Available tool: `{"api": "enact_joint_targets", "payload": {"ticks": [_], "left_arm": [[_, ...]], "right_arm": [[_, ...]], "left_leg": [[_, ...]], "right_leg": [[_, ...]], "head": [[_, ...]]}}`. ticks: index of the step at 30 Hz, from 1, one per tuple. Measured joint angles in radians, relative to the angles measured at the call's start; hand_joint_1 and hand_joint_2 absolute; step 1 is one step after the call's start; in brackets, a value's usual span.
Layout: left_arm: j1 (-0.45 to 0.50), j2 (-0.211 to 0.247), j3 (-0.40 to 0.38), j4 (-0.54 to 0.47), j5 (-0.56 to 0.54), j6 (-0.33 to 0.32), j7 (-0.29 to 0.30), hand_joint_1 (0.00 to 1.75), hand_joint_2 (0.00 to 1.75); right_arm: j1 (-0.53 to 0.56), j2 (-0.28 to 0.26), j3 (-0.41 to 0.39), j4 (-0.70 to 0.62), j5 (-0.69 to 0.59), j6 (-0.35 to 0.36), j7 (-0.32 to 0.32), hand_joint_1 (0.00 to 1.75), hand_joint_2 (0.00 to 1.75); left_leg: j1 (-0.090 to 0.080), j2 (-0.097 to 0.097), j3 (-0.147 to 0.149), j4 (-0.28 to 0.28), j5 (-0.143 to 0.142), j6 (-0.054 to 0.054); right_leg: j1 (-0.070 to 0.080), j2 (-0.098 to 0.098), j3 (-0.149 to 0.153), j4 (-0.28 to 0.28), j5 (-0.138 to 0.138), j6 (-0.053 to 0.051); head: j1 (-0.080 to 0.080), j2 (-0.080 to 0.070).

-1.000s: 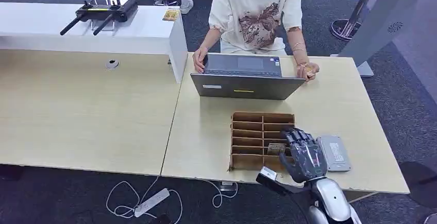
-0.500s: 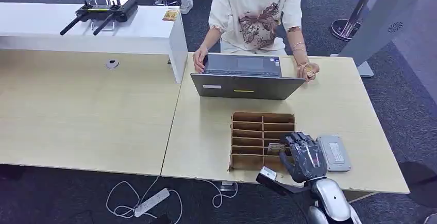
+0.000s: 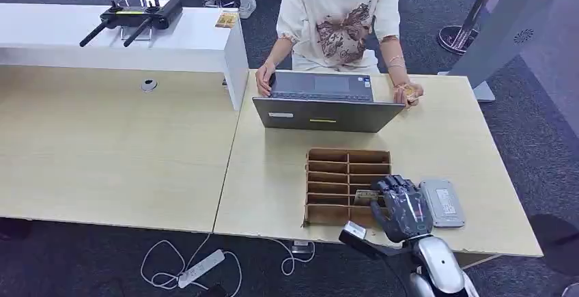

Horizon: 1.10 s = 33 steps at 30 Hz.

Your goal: Pass the card to the sensor for recognition and then transmit it.

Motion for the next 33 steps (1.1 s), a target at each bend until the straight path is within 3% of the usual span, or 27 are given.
{"api": "enact_joint_targets", "payload": {"ticks": [16,20,23,25,32,33], "left_arm": [[-0.001,-0.002,0.008,0.0,-0.014,-0.002,-0.001,0.0,1.75],[-0.001,-0.004,0.016,0.0,-0.016,-0.002,-0.001,0.0,1.75],[-0.001,-0.005,0.019,0.0,-0.016,-0.003,-0.001,0.0,1.75],[-0.001,-0.005,0.021,0.0,-0.017,-0.003,-0.001,0.0,1.75],[-0.001,-0.005,0.022,0.0,-0.018,-0.003,-0.003,0.0,1.75],[-0.001,-0.005,0.022,-0.001,-0.02,-0.004,-0.005,0.0,1.75]], "right_arm": [[0.003,0.008,0.0,0.0,0.003,0.012,-0.004,0.77,1.75],[0.002,0.01,0.0,0.0,0.004,0.016,-0.005,0.84,1.75],[0.001,0.013,0.0,0.0,0.004,0.017,-0.007,0.99,1.75],[0.0,0.013,0.0,0.0,0.004,0.018,-0.008,1.24,1.75],[0.0,0.017,0.0,0.004,0.004,0.018,-0.009,1.24,1.75],[0.0,0.017,0.0,0.004,0.004,0.018,-0.009,1.17,1.75]], "left_leg": [[0.0,0.0,0.0,0.0,0.0,0.0],[0.0,0.0,0.0,0.0,0.0,0.0],[0.0,0.0,0.0,0.0,0.0,0.0],[0.0,0.0,0.0,0.0,0.0,0.0],[0.0,0.0,0.0,0.0,0.0,0.0],[0.0,0.0,0.0,0.0,0.0,0.0]], "right_leg": [[0.0,0.0,0.0,0.0,0.0,0.0],[0.0,0.0,0.0,0.0,0.0,0.0],[0.0,0.0,0.0,0.0,0.0,0.0],[0.0,0.0,0.0,0.0,0.0,0.0],[0.0,0.0,0.0,0.0,0.0,0.0],[0.0,0.0,0.0,0.0,0.0,0.0]], "head": [[0.0,0.0],[0.0,0.0],[0.0,0.0],[0.0,0.0],[0.0,0.0],[0.0,0.0]]}}
